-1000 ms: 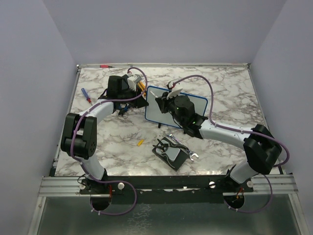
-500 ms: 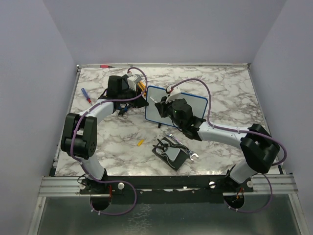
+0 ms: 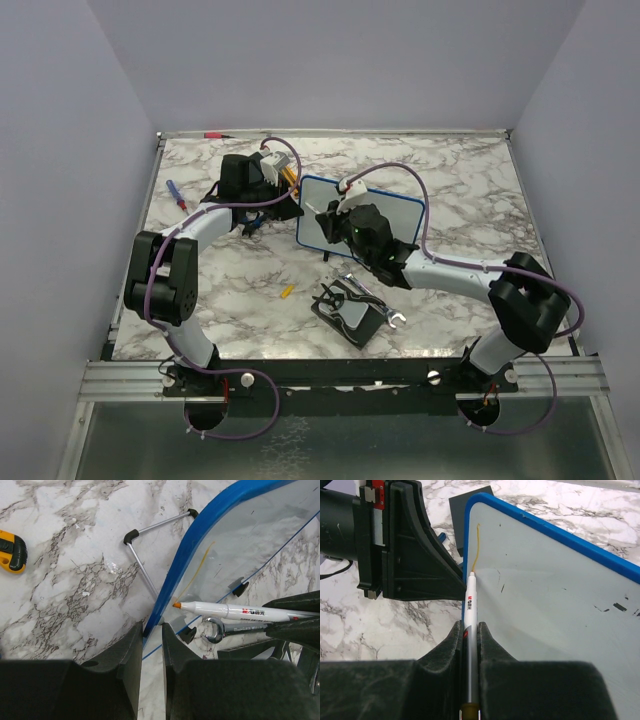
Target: Write a sentence on the whiteboard
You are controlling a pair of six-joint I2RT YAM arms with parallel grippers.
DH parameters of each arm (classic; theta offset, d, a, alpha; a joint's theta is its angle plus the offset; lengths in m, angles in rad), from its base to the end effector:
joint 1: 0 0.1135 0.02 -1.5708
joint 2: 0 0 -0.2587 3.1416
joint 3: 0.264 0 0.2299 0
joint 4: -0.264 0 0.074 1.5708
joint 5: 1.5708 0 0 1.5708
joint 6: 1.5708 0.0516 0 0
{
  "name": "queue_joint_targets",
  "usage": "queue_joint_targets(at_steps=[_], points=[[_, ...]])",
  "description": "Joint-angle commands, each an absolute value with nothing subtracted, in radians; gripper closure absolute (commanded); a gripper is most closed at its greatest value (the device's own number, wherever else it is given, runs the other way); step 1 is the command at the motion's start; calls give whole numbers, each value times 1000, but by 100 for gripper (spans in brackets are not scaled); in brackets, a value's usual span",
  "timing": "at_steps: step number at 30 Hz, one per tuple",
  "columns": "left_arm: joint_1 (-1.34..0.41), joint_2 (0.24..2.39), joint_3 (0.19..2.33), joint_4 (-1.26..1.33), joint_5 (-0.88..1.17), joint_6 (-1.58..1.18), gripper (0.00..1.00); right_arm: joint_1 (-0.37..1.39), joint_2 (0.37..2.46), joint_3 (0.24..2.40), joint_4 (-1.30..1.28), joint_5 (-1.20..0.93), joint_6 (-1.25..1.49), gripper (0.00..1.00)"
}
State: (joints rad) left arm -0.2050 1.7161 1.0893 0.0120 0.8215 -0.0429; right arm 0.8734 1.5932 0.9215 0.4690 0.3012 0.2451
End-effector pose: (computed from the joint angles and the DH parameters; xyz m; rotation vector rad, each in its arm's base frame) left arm 0.3463 -0.1106 0.2249 0.6374 2.0391 -1.0342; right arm 0.2414 0.2643 0.2562 -0.3411 1.7636 0.5419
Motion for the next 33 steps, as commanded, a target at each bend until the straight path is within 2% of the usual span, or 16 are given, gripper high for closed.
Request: queue_joint_targets(at_steps=[1,17,33], points=[[-214,1675,1104,20,824,-32,80,895,1542,892,465,315,224,100],[-214,1672,1104,15,819,-29,81,918,1550,921,519,454,214,100],[-214,1673,1104,11,818,-26,81,917,1592,949,526,474,200,100]])
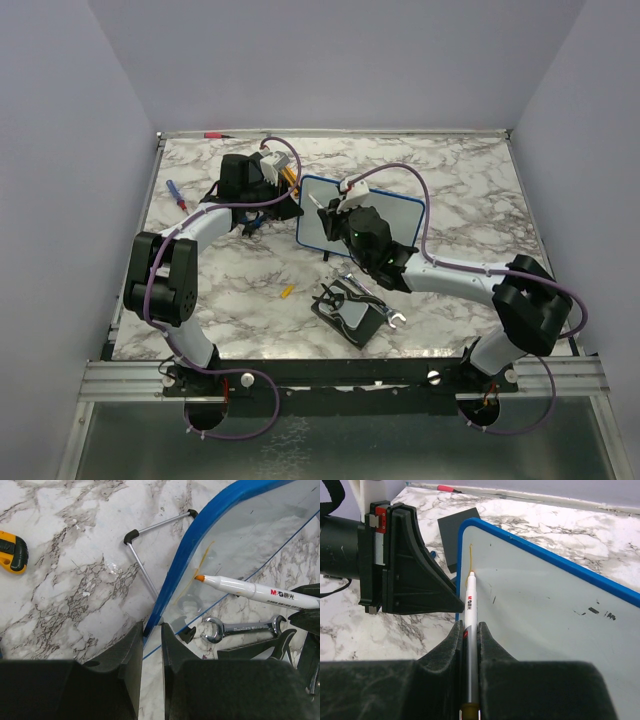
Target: Write a sentence on the whiteboard
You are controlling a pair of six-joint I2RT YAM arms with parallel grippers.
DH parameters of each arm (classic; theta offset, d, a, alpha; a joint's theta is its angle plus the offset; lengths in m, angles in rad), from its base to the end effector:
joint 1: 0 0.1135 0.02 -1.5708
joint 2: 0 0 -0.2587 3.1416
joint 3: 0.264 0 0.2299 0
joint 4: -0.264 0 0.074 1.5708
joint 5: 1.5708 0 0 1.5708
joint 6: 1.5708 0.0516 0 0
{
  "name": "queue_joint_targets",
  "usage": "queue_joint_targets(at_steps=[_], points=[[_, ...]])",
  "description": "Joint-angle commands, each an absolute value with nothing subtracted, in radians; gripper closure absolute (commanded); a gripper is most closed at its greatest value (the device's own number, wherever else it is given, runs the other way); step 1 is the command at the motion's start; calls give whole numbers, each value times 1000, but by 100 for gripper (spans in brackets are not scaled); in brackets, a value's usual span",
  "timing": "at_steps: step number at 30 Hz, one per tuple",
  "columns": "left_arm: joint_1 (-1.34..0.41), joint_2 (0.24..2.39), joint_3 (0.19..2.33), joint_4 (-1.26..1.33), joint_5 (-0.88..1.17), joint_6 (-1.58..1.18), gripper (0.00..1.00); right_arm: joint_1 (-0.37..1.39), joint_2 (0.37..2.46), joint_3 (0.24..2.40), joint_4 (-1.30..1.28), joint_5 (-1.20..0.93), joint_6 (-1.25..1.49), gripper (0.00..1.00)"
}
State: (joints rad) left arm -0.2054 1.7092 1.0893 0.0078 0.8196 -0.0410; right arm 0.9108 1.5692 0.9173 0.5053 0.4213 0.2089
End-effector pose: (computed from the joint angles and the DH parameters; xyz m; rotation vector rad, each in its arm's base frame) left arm 0.3453 -0.1105 0.2269 0.6394 2.0361 -1.0304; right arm 0.2326 0.2653 0.2676 -0.2895 1.7026 0.4708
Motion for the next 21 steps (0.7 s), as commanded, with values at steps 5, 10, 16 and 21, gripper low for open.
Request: queue_joint_targets(at_steps=[5,10,16,21], points=[[-214,1673,1104,8,817,-25,81,917,1577,934,524,515,208,100],[-213,1673,1107,6,815,-25,82,918,1559,910,520,551,214,100],[-214,1674,1108,5,814,-23,82,917,1548,891,520,568,221,100],[-214,1672,1108,3,814,-21,82,917,1537,879,514,581,222,100]])
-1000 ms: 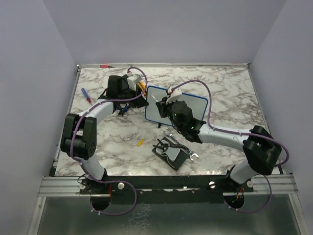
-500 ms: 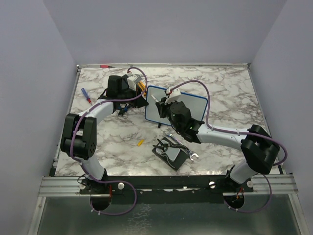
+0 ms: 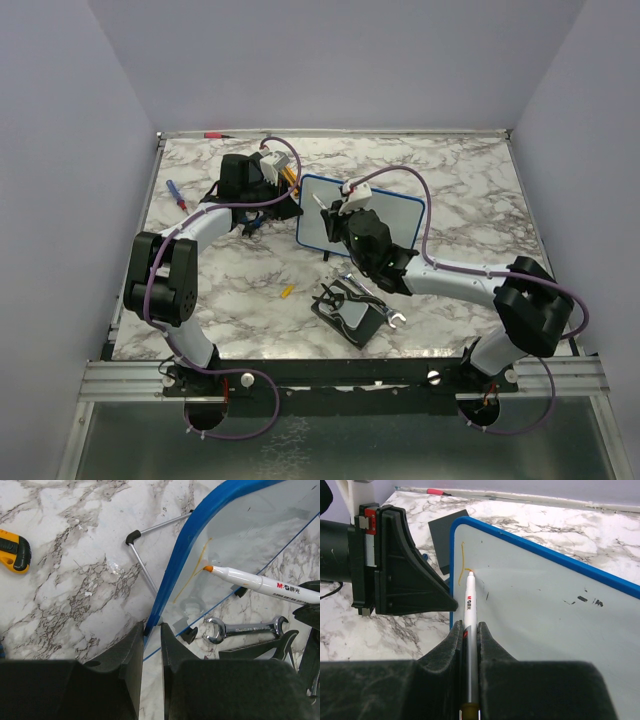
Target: Write a sentence on the whiteboard
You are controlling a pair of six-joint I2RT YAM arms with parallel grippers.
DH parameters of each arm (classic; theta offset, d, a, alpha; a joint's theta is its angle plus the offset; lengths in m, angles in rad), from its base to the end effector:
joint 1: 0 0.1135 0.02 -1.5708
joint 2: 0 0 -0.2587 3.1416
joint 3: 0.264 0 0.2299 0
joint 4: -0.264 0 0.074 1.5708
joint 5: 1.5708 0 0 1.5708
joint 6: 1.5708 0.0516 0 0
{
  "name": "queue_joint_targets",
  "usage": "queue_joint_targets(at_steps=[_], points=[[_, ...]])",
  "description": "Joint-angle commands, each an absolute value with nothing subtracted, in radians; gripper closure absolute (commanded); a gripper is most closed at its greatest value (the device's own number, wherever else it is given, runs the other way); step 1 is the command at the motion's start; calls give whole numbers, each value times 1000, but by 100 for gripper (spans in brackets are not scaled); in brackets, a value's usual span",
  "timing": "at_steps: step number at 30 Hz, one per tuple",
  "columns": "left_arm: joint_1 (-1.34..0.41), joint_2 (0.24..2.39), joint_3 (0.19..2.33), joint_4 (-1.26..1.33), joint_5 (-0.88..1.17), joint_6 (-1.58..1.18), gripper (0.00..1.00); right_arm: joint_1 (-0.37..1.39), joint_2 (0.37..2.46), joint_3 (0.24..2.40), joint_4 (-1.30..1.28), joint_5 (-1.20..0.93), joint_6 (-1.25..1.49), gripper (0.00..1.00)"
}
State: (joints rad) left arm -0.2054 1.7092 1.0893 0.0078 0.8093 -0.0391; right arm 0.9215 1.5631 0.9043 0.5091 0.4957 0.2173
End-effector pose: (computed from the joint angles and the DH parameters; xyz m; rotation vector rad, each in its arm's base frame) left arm 0.3457 -0.1102 0.2266 0.6356 2.0388 -1.0183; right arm 0.2301 0.2626 0.2660 -0.2361 1.7041 0.4215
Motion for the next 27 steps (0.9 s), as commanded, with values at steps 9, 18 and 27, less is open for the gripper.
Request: queue_joint_targets(at_steps=[9,18,27], points=[[-214,1674,1108,2,810,-20,82,918,1508,862,554,500,188,100],[-213,1676,1109,2,811,-20,82,917,1453,859,592,456,143,100],[-214,1678,1108,2,810,-19,83,917,1508,898,604,501,122,100]])
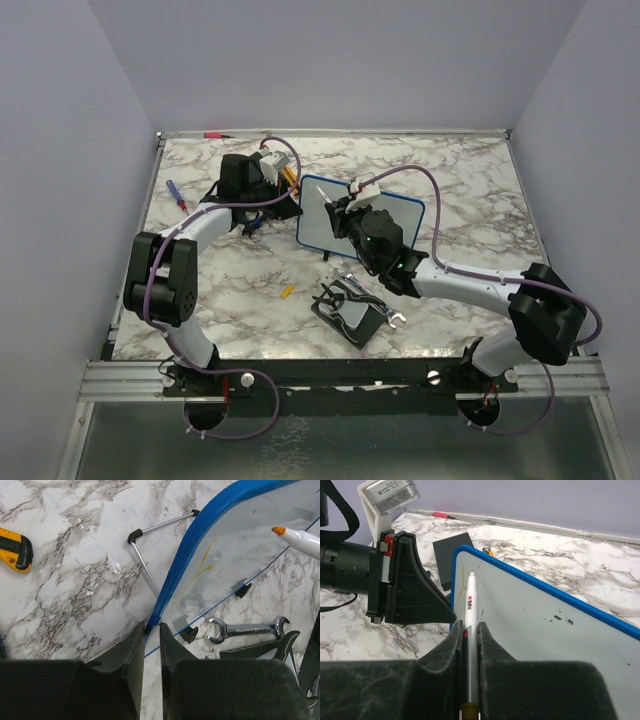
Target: Write a sentence on the whiteboard
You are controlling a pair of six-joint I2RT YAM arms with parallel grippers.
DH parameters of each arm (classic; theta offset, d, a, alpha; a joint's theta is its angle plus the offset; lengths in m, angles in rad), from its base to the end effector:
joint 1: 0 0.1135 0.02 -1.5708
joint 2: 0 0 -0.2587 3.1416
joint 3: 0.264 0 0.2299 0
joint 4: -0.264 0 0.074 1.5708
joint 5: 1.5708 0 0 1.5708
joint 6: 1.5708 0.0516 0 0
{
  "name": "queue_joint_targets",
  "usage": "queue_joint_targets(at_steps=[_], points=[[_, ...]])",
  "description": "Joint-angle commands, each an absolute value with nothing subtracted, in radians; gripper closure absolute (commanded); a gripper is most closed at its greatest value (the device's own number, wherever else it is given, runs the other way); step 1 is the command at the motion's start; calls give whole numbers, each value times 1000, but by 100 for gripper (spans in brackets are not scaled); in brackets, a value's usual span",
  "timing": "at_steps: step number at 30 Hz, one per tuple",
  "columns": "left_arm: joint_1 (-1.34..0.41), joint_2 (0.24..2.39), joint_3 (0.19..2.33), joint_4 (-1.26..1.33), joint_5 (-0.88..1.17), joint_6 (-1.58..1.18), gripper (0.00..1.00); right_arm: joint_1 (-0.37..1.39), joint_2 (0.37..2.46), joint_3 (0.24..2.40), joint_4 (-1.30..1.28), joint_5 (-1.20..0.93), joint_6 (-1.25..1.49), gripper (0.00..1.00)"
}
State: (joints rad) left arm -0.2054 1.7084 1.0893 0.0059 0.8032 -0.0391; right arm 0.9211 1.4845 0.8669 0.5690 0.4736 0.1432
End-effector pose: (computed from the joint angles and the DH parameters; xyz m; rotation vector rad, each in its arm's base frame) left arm 0.3457 -0.1100 0.2266 0.6320 2.0420 -1.0120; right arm 0.2203 0.2510 0.2858 -0.2648 1.6101 0.4379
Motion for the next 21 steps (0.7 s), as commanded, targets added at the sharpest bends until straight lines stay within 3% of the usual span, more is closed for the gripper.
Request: queue_joint_targets(at_steps=[1,21], points=[[-214,1679,1108,2,810,-18,83,917,1509,898,608,508,122,100],[-215,1678,1110,2,810,-19,84,917,1551,894,566,569,159,100]])
